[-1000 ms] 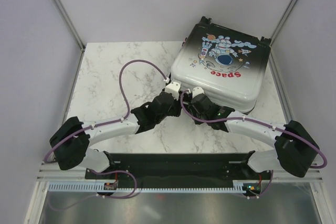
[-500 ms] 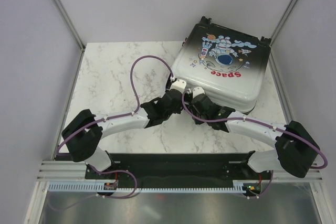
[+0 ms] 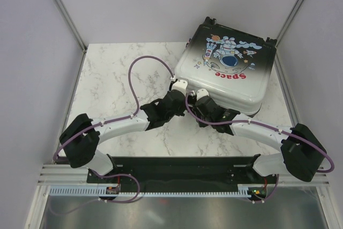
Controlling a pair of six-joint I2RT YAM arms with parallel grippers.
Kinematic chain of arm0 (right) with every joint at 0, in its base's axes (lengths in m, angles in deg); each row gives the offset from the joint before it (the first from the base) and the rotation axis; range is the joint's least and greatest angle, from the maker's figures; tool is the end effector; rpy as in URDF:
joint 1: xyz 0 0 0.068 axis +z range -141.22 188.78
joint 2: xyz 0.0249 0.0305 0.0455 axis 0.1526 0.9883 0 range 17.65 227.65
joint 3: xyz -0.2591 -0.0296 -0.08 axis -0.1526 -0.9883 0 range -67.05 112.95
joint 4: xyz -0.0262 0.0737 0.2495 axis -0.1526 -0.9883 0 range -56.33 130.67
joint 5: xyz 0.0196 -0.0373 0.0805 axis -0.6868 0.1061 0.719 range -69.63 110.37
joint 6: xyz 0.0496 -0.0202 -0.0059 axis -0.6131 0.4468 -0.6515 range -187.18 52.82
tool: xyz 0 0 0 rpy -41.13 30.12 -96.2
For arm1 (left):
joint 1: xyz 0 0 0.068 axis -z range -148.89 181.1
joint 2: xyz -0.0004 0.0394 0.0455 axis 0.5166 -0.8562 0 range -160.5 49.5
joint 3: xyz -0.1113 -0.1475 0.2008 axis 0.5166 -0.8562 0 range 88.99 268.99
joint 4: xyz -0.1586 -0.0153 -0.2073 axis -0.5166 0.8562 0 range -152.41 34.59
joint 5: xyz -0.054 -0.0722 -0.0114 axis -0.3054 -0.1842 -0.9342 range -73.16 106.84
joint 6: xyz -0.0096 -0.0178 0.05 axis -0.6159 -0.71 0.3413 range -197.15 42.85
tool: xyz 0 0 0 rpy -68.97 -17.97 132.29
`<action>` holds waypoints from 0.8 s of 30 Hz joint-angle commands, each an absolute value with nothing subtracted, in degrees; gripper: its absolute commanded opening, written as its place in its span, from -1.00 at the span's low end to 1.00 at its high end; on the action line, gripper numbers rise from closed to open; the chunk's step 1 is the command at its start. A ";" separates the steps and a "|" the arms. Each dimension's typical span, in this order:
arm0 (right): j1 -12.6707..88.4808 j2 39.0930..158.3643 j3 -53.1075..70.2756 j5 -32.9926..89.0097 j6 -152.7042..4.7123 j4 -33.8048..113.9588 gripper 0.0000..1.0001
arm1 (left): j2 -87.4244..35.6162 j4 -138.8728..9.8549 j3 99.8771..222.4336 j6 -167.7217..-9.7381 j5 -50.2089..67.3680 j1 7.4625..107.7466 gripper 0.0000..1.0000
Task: Pack the luggage
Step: Zip the luggage at the center of the board.
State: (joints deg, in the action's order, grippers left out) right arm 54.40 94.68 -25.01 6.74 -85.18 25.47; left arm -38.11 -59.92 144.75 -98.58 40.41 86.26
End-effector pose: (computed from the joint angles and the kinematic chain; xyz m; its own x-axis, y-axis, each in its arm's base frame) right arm 0.1915 0.1839 0.1960 -0.6931 -0.2789 -0.6647 -0.3943 0.9186 0.0257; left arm 0.2042 -0.2682 0.2388 -0.5060 0.1406 -0.8510 0.4069 0.9088 -0.0918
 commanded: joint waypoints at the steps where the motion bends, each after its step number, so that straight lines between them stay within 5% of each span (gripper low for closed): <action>1: 49.56 98.24 -29.96 3.84 -101.99 6.31 -1.00 | -32.60 -60.56 145.68 -102.02 43.47 84.63 -0.95; 24: 49.65 99.56 -29.52 1.91 -102.87 4.99 -1.00 | -26.70 -60.38 139.88 -102.99 41.63 68.55 -0.95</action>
